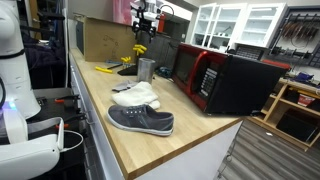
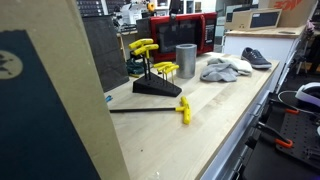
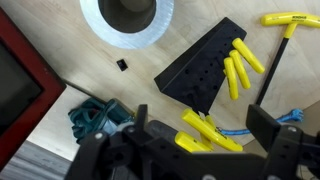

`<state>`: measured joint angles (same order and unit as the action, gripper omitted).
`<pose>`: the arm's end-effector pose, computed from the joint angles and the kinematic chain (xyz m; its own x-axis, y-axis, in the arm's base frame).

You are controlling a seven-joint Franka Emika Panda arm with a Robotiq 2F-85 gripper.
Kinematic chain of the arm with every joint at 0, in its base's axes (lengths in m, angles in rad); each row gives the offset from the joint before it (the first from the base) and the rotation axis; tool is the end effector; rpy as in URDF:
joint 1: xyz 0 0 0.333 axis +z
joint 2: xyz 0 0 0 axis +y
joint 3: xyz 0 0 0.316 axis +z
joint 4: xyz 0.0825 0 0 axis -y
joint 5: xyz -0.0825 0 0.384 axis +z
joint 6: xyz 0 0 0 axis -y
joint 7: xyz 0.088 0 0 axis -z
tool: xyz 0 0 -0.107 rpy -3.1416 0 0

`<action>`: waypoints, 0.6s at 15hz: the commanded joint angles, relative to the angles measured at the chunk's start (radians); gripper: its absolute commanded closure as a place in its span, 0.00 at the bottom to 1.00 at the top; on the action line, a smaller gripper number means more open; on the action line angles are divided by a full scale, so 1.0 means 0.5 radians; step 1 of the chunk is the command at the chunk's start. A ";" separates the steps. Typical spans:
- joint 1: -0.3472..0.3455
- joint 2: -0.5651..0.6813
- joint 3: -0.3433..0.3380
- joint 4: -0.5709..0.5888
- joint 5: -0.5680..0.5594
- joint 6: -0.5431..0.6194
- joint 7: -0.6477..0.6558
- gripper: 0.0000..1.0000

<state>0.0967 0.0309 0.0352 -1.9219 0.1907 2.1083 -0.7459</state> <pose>0.5769 0.0853 0.4884 0.6861 0.6910 0.2274 0.7143 -0.6991 -0.0308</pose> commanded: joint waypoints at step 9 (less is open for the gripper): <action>-0.016 0.388 0.200 0.489 -0.218 0.043 -0.237 0.00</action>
<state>0.1003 0.1790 0.1121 -1.7506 0.0628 2.1320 -0.8033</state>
